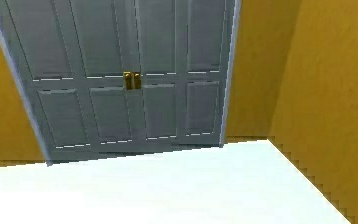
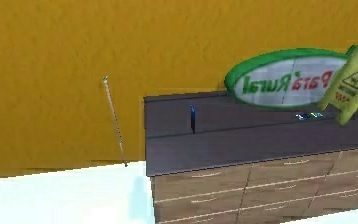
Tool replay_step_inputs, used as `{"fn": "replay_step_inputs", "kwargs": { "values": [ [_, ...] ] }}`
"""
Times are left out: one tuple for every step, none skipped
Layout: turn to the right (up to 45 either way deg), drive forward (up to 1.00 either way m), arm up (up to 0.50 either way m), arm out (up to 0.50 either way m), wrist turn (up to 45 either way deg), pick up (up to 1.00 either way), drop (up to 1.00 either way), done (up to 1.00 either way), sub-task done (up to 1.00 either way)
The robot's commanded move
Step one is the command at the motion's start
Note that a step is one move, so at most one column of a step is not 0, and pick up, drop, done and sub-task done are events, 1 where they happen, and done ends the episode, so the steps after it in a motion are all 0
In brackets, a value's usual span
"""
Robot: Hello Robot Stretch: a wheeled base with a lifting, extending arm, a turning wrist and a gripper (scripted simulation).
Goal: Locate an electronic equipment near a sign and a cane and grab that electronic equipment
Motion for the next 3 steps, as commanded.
{"fn": "replay_step_inputs", "kwargs": {
  "values": [
    [45.0, 0.0, 0.0, 0.0, 0.0, 0.0, 0.0, 0.0, 0.0],
    [0.0, 0.75, 0.0, 0.0, 0.0, 0.0, 0.0, 0.0, 0.0],
    [42.0, 0.0, 0.0, 0.0, 0.0, 0.0, 0.0, 0.0, 0.0]
  ]
}}
